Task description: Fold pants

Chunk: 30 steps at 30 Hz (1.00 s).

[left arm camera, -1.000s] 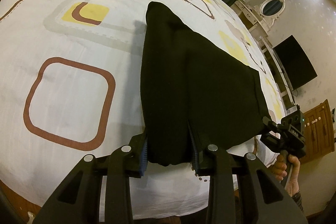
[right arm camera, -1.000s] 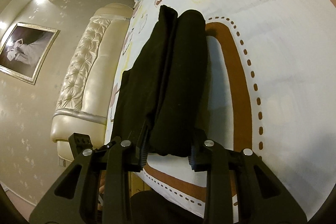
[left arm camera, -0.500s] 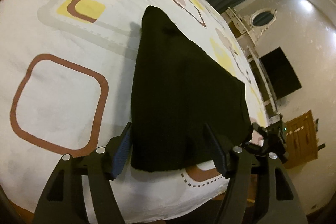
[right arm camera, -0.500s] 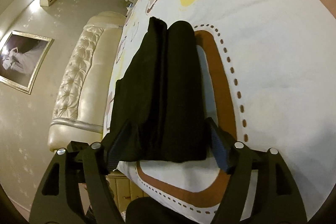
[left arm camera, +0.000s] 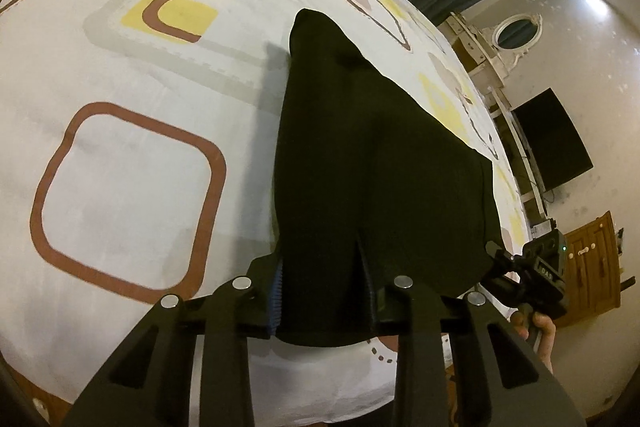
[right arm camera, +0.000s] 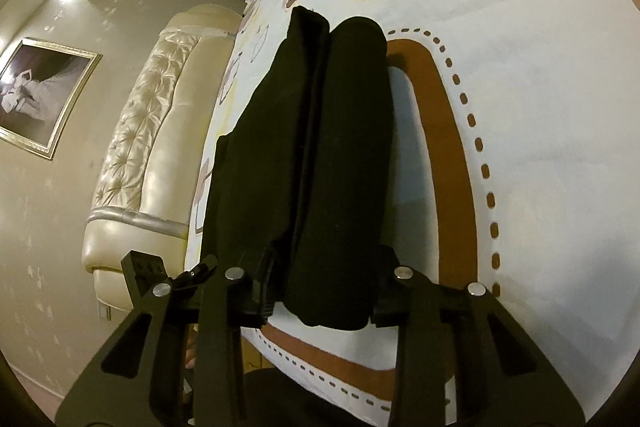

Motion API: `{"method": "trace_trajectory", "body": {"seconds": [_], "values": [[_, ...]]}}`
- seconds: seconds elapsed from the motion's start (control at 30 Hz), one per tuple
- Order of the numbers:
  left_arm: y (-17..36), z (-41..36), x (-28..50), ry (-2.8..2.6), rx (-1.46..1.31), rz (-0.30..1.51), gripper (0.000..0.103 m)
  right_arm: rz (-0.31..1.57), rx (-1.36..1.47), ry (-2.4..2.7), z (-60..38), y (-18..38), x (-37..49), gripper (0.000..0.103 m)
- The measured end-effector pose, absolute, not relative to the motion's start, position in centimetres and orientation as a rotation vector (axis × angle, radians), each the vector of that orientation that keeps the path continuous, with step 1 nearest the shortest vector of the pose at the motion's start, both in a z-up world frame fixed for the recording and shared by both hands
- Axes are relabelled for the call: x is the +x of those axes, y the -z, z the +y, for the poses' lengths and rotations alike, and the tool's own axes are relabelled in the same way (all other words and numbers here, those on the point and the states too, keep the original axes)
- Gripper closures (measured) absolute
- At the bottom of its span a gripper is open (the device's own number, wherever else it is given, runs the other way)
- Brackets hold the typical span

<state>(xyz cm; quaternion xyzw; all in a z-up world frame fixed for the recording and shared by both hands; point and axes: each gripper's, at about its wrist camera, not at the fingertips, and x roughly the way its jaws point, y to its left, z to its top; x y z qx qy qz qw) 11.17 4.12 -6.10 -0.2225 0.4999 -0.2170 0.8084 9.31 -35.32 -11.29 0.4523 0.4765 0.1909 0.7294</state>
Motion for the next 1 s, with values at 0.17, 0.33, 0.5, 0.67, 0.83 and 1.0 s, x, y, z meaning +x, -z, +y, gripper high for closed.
{"method": "trace_trajectory", "body": {"seconds": [0.17, 0.33, 0.5, 0.67, 0.83, 1.0], "values": [[5.9, 4.2, 10.3, 0.478, -0.449, 1.076, 0.072, 1.052, 1.003, -0.428, -35.4, 11.3, 8.6, 0.07], [6.0, 4.5, 9.9, 0.477, -0.445, 1.077, 0.072, 1.05, 1.008, -0.433, -35.4, 11.3, 8.2, 0.07], [6.0, 4.4, 10.3, 0.474, -0.414, 1.068, 0.071, 1.048, 1.021, -0.434, -35.3, 11.7, 8.2, 0.07], [6.0, 4.4, 10.5, 0.473, -0.413, 1.068, 0.071, 1.046, 1.034, -0.437, -35.5, 12.2, 8.1, 0.07], [6.0, 4.4, 10.5, 0.475, -0.416, 1.068, 0.071, 1.042, 1.047, -0.443, -35.5, 12.5, 8.1, 0.07], [6.2, 4.3, 10.6, 0.476, -0.411, 1.068, 0.07, 1.039, 1.067, -0.455, -35.7, 12.8, 7.9, 0.069]]}}
